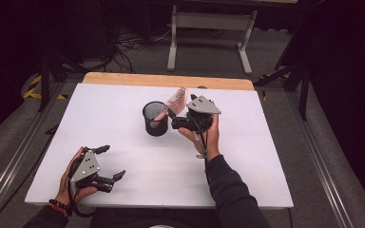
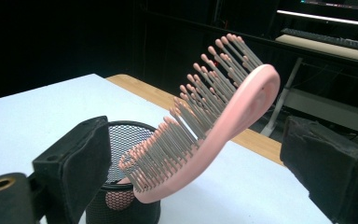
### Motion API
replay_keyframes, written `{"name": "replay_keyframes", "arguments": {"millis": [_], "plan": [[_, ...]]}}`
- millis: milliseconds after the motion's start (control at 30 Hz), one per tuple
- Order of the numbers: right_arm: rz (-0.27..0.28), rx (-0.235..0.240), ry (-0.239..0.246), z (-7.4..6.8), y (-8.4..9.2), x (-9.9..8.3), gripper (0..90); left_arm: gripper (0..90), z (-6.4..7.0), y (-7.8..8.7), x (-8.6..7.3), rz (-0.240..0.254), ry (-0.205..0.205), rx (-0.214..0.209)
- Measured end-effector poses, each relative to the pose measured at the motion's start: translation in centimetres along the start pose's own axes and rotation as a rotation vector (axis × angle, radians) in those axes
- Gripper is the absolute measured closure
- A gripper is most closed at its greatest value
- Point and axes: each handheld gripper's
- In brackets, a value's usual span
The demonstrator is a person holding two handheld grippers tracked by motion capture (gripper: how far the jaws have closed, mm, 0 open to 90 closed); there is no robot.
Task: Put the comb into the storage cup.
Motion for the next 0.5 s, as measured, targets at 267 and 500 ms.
{"name": "replay_keyframes", "arguments": {"millis": [267, 500], "plan": [[0.009, -0.001, 0.027, 0.1, 1.0, 0.2, 9.3, 4.3, 0.0, 0.0, 0.0, 0.001, -0.001, 0.002], [0.017, 0.014, 0.041, 0.3, 1.8, 0.2, 9.3, 4.3, 0.0, -0.1, 0.0, -0.005, 0.001, -0.003]]}}
Point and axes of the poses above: each handheld gripper's, and its own axes: y roughly backward along the jaws, x roughly out of its top, z roughly to its right, and after that the axes turned 9 degrees about -x, right-handed
